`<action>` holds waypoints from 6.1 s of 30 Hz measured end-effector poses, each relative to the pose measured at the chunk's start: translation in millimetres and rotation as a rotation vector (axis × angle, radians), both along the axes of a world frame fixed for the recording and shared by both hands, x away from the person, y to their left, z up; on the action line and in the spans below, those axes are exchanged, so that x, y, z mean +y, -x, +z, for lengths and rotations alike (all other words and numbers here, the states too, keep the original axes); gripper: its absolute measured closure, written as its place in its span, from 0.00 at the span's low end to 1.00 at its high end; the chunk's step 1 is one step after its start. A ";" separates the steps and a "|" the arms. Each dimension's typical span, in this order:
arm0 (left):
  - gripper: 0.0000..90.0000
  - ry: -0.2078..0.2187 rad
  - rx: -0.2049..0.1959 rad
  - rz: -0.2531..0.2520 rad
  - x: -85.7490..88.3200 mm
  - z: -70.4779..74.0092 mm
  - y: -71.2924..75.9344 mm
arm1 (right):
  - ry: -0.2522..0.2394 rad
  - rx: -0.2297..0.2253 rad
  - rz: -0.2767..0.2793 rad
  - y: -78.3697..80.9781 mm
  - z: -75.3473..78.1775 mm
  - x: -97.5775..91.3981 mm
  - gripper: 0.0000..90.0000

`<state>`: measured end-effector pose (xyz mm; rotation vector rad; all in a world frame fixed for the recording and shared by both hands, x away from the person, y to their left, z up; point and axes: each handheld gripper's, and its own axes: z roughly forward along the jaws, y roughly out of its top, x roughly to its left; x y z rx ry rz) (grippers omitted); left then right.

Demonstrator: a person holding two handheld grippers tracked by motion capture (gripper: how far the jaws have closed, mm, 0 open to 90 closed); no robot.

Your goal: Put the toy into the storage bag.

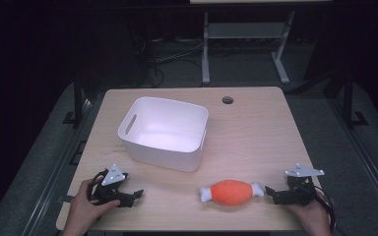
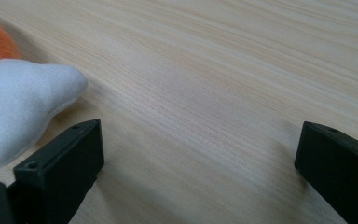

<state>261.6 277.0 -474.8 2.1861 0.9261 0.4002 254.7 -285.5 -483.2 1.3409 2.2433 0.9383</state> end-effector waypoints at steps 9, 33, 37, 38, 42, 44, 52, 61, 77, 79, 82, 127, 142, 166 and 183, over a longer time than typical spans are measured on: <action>0.14 0.003 0.001 0.003 0.0 0.0 0.0 | 0.001 -0.001 0.024 1.2 2.3 -2.5 0.10; 0.14 0.001 0.001 0.003 0.2 0.1 0.2 | -0.111 0.027 0.208 25.2 41.5 3.7 0.99; 0.14 0.001 0.001 0.002 0.2 0.1 0.2 | -0.134 0.021 0.244 29.4 47.1 8.8 0.99; 0.14 0.001 0.001 0.003 0.2 0.1 0.2 | -0.145 0.021 0.256 29.9 47.7 10.1 0.99; 0.14 0.001 0.001 0.003 0.2 0.0 0.3 | -0.162 0.032 0.287 32.3 49.6 16.2 0.99; 0.14 0.001 0.001 0.003 0.2 0.1 0.2 | -0.166 0.034 0.307 33.2 49.9 19.7 0.99; 0.14 0.001 0.001 0.002 0.2 0.1 0.2 | -0.170 0.041 0.328 33.8 47.2 28.1 0.99; 0.14 0.001 0.000 0.003 0.2 0.0 0.3 | -0.164 0.073 0.324 28.4 34.2 32.5 0.99; 0.14 0.001 0.001 0.003 0.2 0.1 0.2 | -0.148 0.079 0.311 18.2 27.1 34.8 0.99; 0.14 0.001 0.001 0.003 0.2 0.1 0.2 | -0.143 0.073 0.312 16.6 27.4 35.1 0.99; 0.14 0.001 0.001 0.003 0.2 0.1 0.2 | -0.140 0.068 0.311 13.4 26.9 36.6 0.99; 0.14 0.001 0.001 0.003 0.2 0.0 0.3 | -0.109 0.026 0.331 -39.8 27.0 72.6 0.99; 0.14 0.002 0.001 0.004 0.0 0.1 0.2 | -0.110 0.022 0.382 -62.1 27.1 100.3 0.99; 0.14 0.003 0.001 0.004 0.0 0.2 0.2 | -0.110 0.035 0.486 -83.1 29.3 143.7 0.99; 0.14 0.003 0.001 0.004 0.0 0.2 0.2 | -0.104 0.053 0.553 -82.3 26.2 160.9 0.99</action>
